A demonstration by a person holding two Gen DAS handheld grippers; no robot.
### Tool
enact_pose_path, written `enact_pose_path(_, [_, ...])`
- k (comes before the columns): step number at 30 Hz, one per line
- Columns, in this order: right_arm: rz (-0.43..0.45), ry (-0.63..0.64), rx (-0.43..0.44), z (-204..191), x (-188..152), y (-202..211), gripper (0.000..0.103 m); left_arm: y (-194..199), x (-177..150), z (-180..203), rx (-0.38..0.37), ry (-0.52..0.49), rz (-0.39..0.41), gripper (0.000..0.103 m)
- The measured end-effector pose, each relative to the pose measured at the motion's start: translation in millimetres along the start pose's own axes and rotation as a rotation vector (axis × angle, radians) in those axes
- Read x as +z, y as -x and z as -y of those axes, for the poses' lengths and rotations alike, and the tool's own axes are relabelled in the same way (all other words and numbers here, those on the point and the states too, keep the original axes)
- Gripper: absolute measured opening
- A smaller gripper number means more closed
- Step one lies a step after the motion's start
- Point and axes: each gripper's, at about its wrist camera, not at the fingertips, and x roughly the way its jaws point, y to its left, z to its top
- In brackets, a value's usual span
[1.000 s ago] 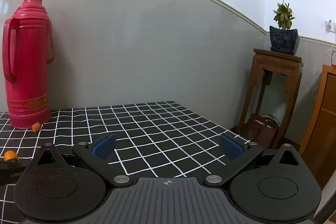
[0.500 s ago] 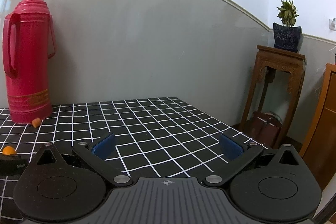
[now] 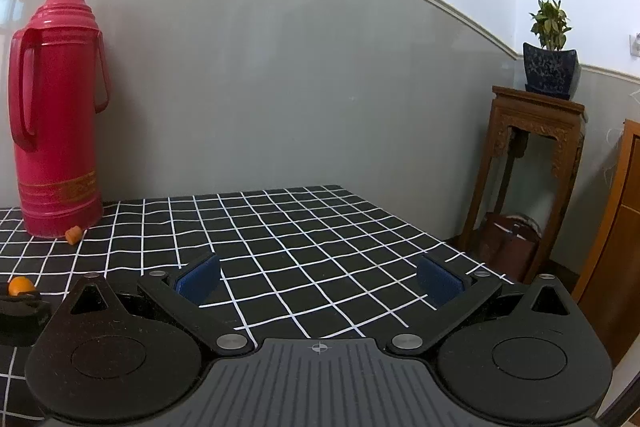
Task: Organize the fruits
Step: 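Carry the tangerine into the box and open the left gripper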
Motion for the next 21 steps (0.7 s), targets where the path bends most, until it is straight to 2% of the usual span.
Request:
enact_pose_path(5, [-0.002,0.008,0.011,-5,0,1,0.103,7,-1,-2,0.023,-0.007,0.017,0.021])
enact_pose_path(21, [0.014,0.031,0.045,-23,2,9,0.103,25,-2,-42,0.108,0.066,0.033,0.021])
